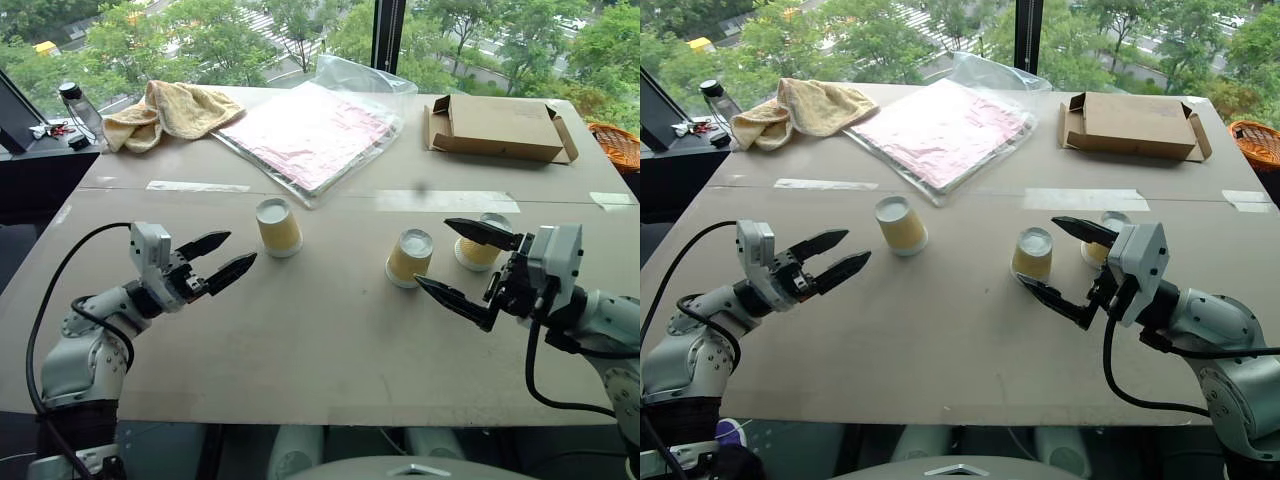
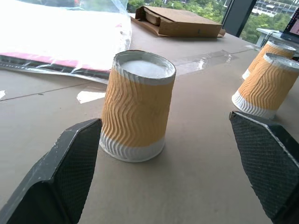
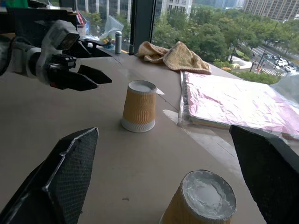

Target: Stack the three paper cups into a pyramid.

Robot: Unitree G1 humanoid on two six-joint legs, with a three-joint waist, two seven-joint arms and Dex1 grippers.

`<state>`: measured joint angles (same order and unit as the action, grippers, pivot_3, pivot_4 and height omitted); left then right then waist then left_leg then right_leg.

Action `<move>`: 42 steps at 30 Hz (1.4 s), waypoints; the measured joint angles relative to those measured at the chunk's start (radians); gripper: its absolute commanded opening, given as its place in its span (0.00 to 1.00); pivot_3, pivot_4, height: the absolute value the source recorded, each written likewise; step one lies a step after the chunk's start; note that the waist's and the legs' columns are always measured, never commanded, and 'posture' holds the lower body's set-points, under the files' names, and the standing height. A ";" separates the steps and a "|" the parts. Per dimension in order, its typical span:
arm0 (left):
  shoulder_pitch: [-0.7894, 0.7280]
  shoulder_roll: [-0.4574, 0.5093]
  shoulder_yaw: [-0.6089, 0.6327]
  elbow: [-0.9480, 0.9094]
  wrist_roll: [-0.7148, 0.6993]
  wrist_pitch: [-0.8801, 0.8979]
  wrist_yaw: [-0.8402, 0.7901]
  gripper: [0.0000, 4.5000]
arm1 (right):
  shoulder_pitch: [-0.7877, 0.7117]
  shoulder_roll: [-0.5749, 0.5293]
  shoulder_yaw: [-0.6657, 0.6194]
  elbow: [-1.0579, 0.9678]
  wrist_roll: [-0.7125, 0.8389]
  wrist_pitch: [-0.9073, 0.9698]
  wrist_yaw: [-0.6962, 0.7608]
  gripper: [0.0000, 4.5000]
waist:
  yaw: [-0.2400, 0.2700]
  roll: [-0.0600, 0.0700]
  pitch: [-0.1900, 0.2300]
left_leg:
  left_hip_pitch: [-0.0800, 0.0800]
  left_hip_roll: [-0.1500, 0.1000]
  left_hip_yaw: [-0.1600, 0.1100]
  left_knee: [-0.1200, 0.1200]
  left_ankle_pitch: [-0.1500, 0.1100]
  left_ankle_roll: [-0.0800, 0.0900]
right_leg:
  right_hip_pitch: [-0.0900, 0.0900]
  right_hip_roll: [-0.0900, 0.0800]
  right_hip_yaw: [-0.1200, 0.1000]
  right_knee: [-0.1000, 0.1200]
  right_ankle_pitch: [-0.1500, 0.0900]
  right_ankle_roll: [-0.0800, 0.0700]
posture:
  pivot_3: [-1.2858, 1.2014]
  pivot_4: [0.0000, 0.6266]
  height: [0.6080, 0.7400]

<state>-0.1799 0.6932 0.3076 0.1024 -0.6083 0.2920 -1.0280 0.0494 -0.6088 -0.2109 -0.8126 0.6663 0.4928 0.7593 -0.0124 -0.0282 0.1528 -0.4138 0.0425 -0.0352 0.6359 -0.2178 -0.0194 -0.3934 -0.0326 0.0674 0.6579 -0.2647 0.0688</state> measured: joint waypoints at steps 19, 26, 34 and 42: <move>-0.411 -0.097 -0.248 0.410 0.234 -0.141 -0.143 0.55 | 0.296 -0.002 -0.006 -0.117 -0.049 -0.090 -0.060 1.00 | -0.004 -0.001 0.000 | 0.000 0.000 0.000 0.001 0.000 0.000 | 0.000 0.000 0.000 0.001 0.000 0.000 | 0.52 0.24 1.00; -0.450 -0.119 -0.251 0.459 0.233 -0.161 -0.218 0.55 | 0.327 -0.004 -0.032 -0.129 -0.056 -0.108 -0.081 1.00 | 0.001 -0.001 0.000 | -0.001 0.000 0.000 0.001 0.000 0.000 | 0.000 0.000 0.000 0.001 0.000 0.000 | 0.52 0.24 1.00; -0.472 -0.173 -0.296 0.329 0.202 -0.044 -0.294 0.55 | 0.356 0.005 -0.031 -0.151 -0.068 -0.112 -0.114 1.00 | -0.001 -0.001 0.000 | -0.001 0.000 0.000 0.001 0.000 0.000 | 0.000 0.000 0.000 0.001 0.000 0.000 | 0.52 0.24 1.00; -0.473 -0.237 -0.365 0.299 0.226 -0.047 -0.313 0.55 | 0.398 0.020 -0.030 -0.170 -0.089 -0.122 -0.143 1.00 | -0.001 -0.002 0.000 | 0.000 0.000 0.000 0.002 0.000 0.000 | 0.001 0.000 0.000 0.001 0.000 0.000 | 0.52 0.24 1.00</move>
<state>-0.6526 0.4566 -0.0576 0.4012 -0.3828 0.2448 -1.3408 0.4474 -0.5891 -0.2407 -0.9830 0.5777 0.3703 0.6158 -0.0134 -0.0297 0.1528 -0.4142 0.0420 -0.0355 0.6377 -0.2178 -0.0195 -0.3927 -0.0322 0.0678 0.6590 -0.2646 0.0692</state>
